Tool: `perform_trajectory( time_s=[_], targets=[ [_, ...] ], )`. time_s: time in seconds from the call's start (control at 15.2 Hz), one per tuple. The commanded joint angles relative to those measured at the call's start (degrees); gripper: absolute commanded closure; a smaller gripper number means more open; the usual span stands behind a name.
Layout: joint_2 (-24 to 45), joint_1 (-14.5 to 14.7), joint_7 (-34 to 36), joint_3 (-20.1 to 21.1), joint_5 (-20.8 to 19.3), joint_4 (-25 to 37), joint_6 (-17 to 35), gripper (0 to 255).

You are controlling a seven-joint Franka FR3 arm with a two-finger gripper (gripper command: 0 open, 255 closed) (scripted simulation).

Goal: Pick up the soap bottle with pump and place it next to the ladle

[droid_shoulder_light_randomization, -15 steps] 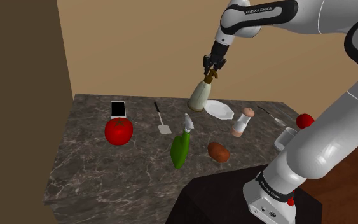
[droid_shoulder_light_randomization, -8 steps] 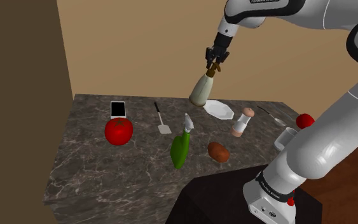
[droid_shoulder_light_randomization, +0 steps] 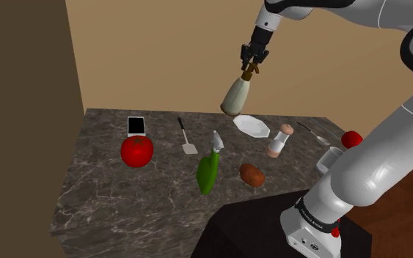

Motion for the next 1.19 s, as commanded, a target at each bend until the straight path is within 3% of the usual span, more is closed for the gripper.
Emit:
perform_trajectory(
  time_s=[0.0, 1.12],
  targets=[
    [0.29, -0.02, -0.06, -0.04, 0.06, 1.85, -1.55, 255],
    [4.04, -0.23, -0.4, -0.33, 0.84, 19.63, -15.67, 255]
  ],
)
